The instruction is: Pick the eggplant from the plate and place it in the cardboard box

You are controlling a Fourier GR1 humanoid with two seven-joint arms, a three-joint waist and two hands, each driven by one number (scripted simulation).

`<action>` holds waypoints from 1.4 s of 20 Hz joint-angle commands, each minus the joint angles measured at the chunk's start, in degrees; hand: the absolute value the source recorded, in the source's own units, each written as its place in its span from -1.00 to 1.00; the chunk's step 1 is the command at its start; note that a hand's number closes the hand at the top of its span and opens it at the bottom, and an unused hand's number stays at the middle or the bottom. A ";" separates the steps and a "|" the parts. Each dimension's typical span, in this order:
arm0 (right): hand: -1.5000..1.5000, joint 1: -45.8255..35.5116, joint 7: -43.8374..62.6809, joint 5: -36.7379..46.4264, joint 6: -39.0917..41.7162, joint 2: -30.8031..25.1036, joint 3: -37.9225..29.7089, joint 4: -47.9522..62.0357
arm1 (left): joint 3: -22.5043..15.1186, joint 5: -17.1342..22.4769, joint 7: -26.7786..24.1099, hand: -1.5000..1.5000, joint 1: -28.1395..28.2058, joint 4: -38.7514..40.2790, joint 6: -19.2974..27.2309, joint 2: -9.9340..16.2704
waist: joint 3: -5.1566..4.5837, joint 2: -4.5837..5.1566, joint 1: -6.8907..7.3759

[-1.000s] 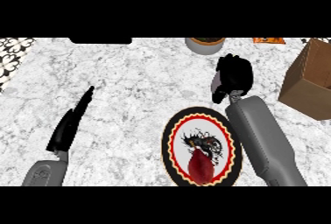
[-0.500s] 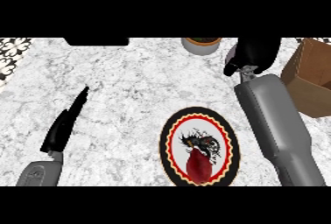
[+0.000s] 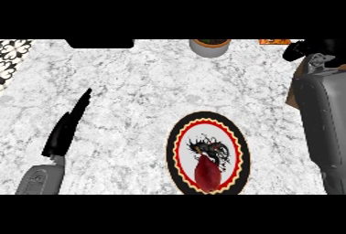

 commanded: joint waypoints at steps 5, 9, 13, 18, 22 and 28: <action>1.00 3.90 -5.84 -5.36 2.08 -10.13 -9.35 0.14 | 1.18 0.74 1.29 0.00 -1.25 -0.11 -0.98 0.62 | 0.02 0.14 0.23; 1.00 9.23 -8.80 -5.85 -4.31 -11.25 -11.50 6.35 | 0.77 0.98 2.62 0.00 -2.98 -0.38 -1.86 0.28 | 0.04 0.28 0.36; 1.00 10.21 -10.58 -10.46 -4.18 -11.60 -16.43 12.83 | -0.72 -0.40 -0.85 0.00 1.79 -0.91 -0.34 -1.18 | 0.06 0.37 0.78; -1.00 8.82 -12.66 -18.57 0.70 -9.08 -20.93 18.10 | -1.44 -0.80 -0.27 0.00 3.22 -3.68 0.06 -1.71 | 0.06 0.23 0.99; -1.00 10.86 -26.53 -21.66 -11.25 -11.90 -23.42 24.55 | -1.82 -0.90 3.49 0.00 0.88 -5.61 -0.27 -2.03 | 0.14 0.48 1.21; -1.00 7.33 -35.38 -31.64 -24.93 -8.01 -31.15 21.65 | -1.25 -1.14 1.27 0.00 0.21 -2.37 0.27 -2.03 | 0.21 0.63 0.99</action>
